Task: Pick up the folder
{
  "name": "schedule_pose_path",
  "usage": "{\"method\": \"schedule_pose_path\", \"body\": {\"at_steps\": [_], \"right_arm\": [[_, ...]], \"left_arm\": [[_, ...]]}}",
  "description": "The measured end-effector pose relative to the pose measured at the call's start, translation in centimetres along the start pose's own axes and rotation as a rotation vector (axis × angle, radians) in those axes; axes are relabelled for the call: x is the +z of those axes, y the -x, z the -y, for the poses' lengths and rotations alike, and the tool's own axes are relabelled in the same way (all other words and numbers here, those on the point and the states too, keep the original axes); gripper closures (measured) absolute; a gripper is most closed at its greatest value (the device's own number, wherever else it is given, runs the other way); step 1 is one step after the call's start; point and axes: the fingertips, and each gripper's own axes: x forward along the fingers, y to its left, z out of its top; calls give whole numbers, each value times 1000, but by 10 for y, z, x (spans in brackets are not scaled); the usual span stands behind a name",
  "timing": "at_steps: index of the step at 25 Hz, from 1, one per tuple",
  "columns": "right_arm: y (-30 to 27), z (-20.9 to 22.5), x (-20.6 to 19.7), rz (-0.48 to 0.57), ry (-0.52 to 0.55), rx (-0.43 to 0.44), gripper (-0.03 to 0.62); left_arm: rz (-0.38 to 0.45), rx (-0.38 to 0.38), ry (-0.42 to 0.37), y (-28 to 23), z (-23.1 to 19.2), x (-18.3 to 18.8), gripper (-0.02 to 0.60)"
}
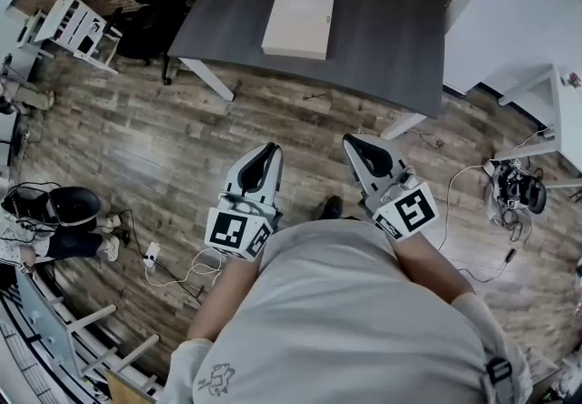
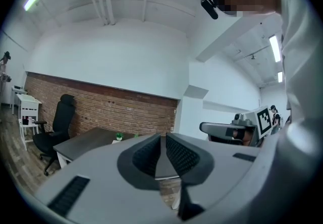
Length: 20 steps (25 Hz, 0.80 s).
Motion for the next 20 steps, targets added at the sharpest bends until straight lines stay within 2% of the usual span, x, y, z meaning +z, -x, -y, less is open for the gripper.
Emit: {"method": "schedule_pose_path", "body": {"at_steps": [3, 13, 20], "right_arm": [[4, 26, 1, 9, 1, -15, 589], [13, 71, -3, -2, -20, -62, 465], [-3, 93, -7, -16, -9, -93, 413]], "left_arm": [[-11, -20, 2, -23, 8, -4, 525], [-31, -93, -16, -81, 17, -4, 481], [-33, -159, -14, -120, 3, -2, 472]]}}
